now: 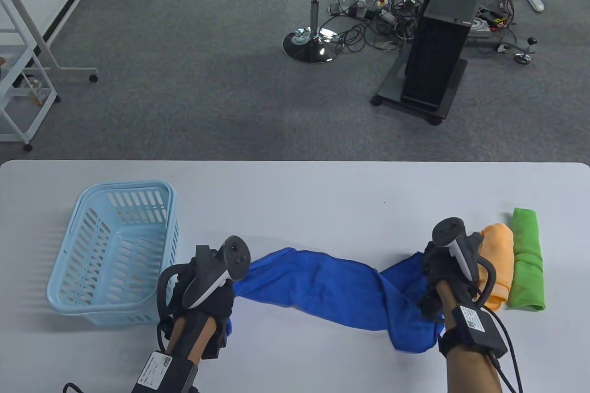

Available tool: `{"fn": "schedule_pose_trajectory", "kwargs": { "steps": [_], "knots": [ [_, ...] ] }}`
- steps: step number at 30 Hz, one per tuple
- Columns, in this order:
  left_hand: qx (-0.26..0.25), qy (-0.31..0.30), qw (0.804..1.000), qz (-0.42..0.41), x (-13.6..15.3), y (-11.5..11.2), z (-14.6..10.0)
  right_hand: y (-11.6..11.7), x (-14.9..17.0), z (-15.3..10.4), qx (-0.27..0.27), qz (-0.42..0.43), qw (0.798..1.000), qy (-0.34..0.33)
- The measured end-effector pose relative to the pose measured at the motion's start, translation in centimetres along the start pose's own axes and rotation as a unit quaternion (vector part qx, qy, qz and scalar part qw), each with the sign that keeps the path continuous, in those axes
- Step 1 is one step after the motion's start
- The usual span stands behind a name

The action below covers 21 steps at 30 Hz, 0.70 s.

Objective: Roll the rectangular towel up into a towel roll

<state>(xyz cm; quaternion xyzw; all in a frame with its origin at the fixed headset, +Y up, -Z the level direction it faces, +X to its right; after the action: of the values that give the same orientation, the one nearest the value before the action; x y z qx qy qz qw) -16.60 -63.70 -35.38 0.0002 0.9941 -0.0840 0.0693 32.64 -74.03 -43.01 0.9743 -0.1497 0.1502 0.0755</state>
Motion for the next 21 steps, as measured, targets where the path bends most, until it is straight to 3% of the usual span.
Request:
{"fn": "schedule_pose_trajectory", "kwargs": {
  "steps": [5, 11, 16, 21],
  "knots": [
    [-0.084, 0.042, 0.995, -0.015, 2.2, 3.5, -0.5, -5.4, 1.4, -3.2, 0.039, 0.069, 0.997, -0.024],
    [-0.103, 0.072, 0.987, -0.101, 5.7, 6.2, -1.9, -10.8, 3.1, -7.0, 0.096, 0.115, 0.988, -0.022],
    [-0.148, 0.096, 0.971, -0.162, 9.1, 8.5, -4.7, -12.6, 4.7, -8.5, 0.140, 0.218, 0.966, 0.009],
    [-0.176, 0.141, 0.958, -0.177, 13.7, 8.2, -6.7, -13.6, 7.5, -9.7, 0.203, 0.261, 0.942, 0.050]
  ]
}}
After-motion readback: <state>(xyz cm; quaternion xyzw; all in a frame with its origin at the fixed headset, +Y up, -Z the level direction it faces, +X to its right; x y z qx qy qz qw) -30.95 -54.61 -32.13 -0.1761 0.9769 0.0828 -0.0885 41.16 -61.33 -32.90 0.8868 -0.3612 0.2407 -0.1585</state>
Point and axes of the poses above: the tracker on the back of each hand, its own x axis roughly to the little-finger side, its own z axis roughly from the wrist to the fingertips, y = z × x, the point moved 5 cm from there along z, roughly from the wrist to the fingertips, and after that the axes turned 14 degrees about -y, right-handed, at the moved point
